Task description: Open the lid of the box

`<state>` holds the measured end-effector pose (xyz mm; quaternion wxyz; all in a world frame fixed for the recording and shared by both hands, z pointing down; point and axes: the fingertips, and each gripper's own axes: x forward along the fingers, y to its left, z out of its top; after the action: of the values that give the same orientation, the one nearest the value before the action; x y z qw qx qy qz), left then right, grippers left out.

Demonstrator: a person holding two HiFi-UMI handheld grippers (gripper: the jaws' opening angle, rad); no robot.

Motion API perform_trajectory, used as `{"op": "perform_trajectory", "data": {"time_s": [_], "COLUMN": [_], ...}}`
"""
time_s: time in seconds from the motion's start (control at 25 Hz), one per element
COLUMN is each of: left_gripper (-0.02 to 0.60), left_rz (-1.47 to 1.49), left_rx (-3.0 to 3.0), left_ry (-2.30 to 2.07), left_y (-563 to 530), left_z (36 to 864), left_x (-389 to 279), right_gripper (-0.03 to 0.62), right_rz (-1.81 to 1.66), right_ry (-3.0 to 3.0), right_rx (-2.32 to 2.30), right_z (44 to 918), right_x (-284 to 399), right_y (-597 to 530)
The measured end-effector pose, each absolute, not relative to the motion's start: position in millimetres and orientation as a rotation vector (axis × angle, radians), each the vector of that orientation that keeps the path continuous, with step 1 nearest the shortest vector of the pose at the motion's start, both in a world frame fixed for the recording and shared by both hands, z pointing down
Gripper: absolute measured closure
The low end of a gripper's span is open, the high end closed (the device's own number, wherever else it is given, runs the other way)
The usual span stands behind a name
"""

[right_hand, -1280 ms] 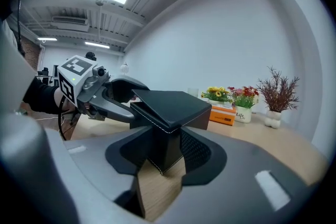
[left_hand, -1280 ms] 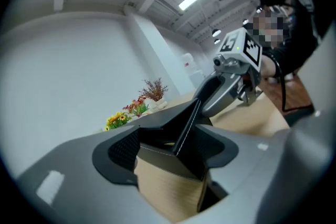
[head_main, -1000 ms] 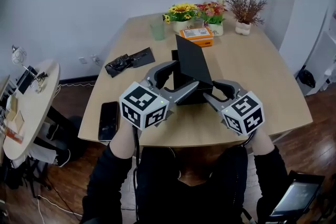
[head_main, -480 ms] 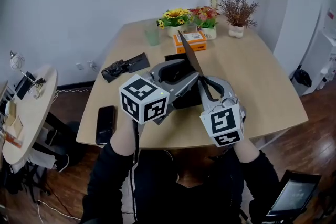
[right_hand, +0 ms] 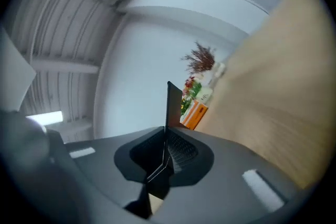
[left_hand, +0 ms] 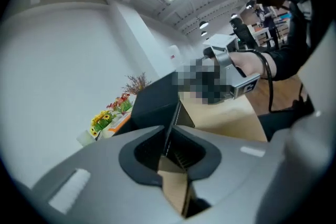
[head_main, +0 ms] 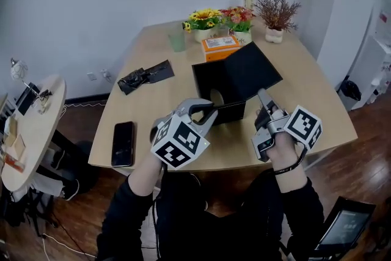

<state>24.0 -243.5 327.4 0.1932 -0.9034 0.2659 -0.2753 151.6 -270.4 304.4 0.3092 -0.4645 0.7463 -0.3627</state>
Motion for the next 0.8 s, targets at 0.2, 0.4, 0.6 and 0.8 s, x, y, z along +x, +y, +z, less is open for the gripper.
{"op": "perform_trajectory", "data": {"time_s": [0.2,0.4,0.6,0.8], "left_gripper": [0.555,0.557,0.557,0.557], "left_rz": [-0.685,-0.538,-0.054,0.151], "left_rx": [-2.561,-2.557,-2.843,-2.909], "left_ry": [0.785,0.902,1.094,1.190], "left_y": [-243,-241,-239,-232], "left_z": [325,309,272,267], "left_x": [23,11,-13,-25], "right_gripper": [0.586,0.591,0.593,0.594], "right_rz": [-1.106,-0.888,-0.357,0.056], "right_ry": [1.891,2.013,2.261,2.397], "right_rx": [-1.170,-1.300,-1.550,-1.673], "right_z": [334,304,254,237], "right_x": [161,169,159,128], "right_y": [-260,-239,-234,-224]}}
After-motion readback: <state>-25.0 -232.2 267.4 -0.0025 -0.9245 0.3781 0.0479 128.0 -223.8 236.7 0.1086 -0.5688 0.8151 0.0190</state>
